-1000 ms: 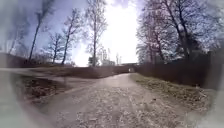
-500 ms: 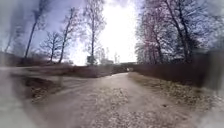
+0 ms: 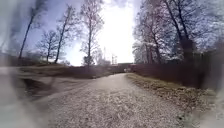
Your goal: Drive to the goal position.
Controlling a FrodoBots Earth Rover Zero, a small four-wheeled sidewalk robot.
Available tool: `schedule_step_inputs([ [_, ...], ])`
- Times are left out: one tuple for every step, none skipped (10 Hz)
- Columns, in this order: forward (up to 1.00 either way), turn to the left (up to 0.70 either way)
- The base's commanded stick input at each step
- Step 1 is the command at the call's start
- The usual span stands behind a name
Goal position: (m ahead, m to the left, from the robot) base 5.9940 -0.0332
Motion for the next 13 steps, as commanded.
schedule_step_inputs([
  [1.00,0.00],
  [1.00,0.00],
  [1.00,0.00],
  [1.00,0.00],
  [1.00,0.00],
  [1.00,0.00],
  [1.00,0.00],
  [1.00,0.00],
  [1.00,0.00],
  [1.00,0.20],
  [1.00,0.12],
  [1.00,0.00],
  [1.00,0.00],
])
